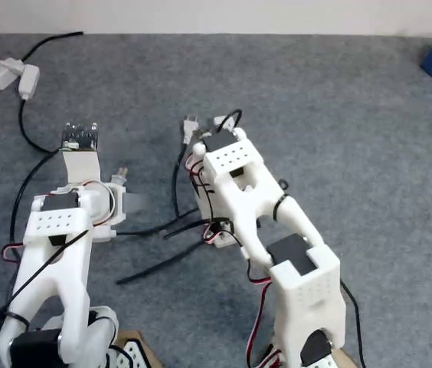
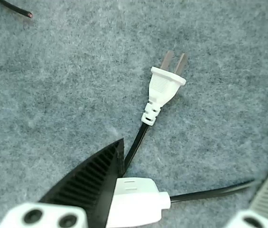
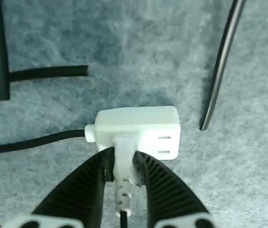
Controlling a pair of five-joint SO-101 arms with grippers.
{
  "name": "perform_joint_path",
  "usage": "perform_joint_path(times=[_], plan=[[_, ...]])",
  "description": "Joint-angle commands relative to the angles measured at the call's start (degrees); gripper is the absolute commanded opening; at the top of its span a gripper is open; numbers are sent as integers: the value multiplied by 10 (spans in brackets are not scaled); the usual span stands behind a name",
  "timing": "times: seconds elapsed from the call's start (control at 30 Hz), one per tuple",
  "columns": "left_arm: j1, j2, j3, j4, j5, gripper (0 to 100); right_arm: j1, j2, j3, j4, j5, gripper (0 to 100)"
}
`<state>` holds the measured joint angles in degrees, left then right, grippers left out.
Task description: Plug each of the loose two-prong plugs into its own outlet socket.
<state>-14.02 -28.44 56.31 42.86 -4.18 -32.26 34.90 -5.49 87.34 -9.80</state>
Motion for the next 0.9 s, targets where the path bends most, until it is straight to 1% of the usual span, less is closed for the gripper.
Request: perform_joint_path(times=[0.0, 0.07, 0.17, 0.3, 0.37, 0.5, 0.67, 0.73, 0.8, 0.87], plan=[[8, -7, -22, 4, 5, 436, 4, 44, 9, -18, -1, 7], [9, -7, -22, 4, 5, 436, 3, 42, 1, 2, 18, 9], [9, -5, -21, 4, 5, 436, 3, 34, -58, 58, 26, 29], [9, -3, -20, 4, 5, 436, 10, -5, -153, 137, 30, 136], [9, -3, -20, 4, 4, 436, 13, -39, -185, 138, 29, 175], [9, -3, -19, 4, 4, 436, 3, -118, -170, 138, 29, 214], [10, -2, -19, 4, 3, 436, 2, -221, -105, 138, 30, 215], [21, -2, -21, 4, 3, 436, 5, -281, -85, 138, 46, 215], [41, -7, -24, 5, 3, 436, 18, -352, -72, 138, 51, 215], [63, -7, -55, 24, 3, 436, 59, -420, -69, 137, 51, 215]])
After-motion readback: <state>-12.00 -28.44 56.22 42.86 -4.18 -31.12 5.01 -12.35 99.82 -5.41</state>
